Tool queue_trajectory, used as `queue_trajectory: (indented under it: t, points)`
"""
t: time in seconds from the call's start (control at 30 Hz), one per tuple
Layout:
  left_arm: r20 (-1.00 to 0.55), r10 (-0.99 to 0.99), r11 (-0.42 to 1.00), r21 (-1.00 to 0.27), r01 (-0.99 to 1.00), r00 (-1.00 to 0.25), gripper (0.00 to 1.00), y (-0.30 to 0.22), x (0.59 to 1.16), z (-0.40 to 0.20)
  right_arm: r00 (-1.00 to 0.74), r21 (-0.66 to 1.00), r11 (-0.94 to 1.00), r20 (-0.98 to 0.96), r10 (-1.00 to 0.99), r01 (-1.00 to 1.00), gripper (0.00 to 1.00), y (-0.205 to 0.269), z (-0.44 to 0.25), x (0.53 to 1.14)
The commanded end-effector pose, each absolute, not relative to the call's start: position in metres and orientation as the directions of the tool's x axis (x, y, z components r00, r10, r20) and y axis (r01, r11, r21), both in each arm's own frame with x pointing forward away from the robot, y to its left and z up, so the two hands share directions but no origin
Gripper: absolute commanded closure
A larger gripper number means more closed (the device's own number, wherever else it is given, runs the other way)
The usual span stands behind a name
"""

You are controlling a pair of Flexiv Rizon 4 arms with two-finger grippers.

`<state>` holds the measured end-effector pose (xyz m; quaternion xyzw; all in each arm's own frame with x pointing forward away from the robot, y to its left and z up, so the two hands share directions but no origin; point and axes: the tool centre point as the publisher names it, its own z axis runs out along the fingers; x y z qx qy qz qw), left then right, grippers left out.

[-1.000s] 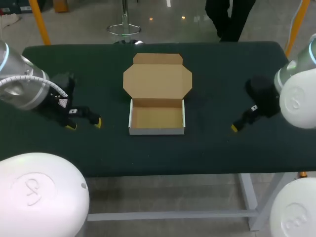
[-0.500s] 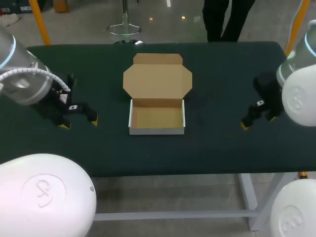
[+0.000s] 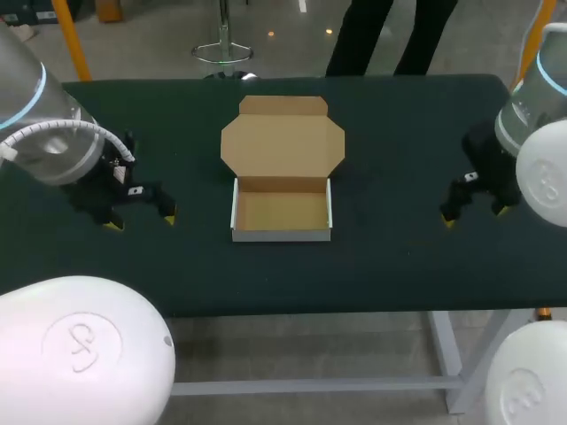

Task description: Assemble the packaging by folding the flat box into shape, placing the metal phone stand inside, and closing the box properly

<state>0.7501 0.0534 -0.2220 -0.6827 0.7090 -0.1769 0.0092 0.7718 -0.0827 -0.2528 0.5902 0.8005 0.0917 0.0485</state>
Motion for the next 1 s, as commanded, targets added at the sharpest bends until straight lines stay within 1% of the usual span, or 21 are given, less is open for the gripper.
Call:
queue_trajectory:
  t: [0.03, 0.33, 1.0]
  points:
    - [0.195, -0.979, 0.005, -0.248, -0.969, -0.055, 0.00, 0.049, 0.757, -0.221, -0.293, 0.205, 0.282, 0.022, 0.956, 0.937, 0.00, -0.080, -0.251, 0.768]
    - [0.185, -0.982, -0.023, -0.250, -0.968, -0.024, 0.00, 0.055, 0.762, -0.213, -0.260, 0.205, 0.249, 0.029, 0.965, 0.947, 0.00, -0.084, -0.251, 0.766]
    - [0.164, -0.986, -0.014, -0.230, -0.973, -0.025, 0.00, 0.061, 0.768, -0.212, -0.252, 0.202, 0.239, 0.039, 0.967, 0.950, 0.00, -0.085, -0.252, 0.766]
